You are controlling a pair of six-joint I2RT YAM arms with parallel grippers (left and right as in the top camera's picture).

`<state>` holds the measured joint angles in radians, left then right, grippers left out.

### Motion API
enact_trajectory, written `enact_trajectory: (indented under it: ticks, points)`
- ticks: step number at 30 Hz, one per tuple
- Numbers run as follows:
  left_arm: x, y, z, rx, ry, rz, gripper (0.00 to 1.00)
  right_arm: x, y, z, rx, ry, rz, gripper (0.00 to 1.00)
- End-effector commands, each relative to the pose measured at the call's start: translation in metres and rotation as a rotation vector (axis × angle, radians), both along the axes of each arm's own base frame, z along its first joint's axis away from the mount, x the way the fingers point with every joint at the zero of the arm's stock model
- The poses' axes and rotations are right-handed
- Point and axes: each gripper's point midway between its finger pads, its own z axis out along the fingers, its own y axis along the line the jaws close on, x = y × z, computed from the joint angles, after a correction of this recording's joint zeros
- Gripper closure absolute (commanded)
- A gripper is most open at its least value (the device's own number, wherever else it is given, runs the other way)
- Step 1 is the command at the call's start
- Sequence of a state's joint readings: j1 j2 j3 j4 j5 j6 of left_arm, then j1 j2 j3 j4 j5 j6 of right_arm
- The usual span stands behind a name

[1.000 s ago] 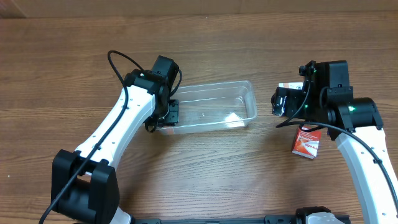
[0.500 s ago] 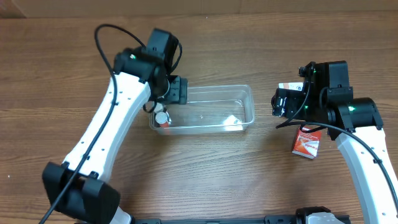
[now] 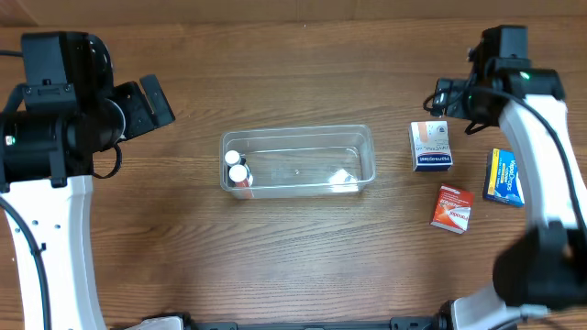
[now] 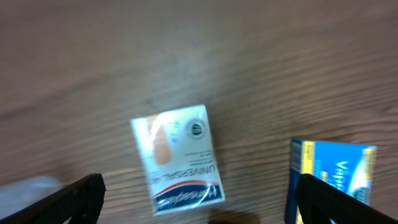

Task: Pack container
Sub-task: 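Reach the right gripper to the blue-yellow lozenge box and grasp it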

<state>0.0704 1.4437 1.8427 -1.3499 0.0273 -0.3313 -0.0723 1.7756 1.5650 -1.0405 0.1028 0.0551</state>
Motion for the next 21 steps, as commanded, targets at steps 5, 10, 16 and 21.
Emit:
enact_trajectory:
  ticks: [5, 10, 16, 21]
  points:
    - [0.012, 0.0, -0.013, -0.018, 0.041, -0.008, 0.0, -0.001, 0.005, -0.097, 0.034, 0.24, 0.086, 0.0]
    - [0.016, 0.001, -0.019, -0.019, 0.059, -0.007, 0.0, -0.008, 0.017, -0.122, 0.092, 0.31, 0.11, 0.0]
    - [0.015, 0.002, -0.019, -0.013, 0.06, -0.004, 0.0, -0.013, 0.024, -0.125, 0.095, 0.333, 0.142, 0.0]
    - [0.015, 0.002, -0.019, -0.013, 0.061, -0.004, 0.0, -0.025, 0.025, -0.147, 0.099, 0.352, 0.137, 0.0]
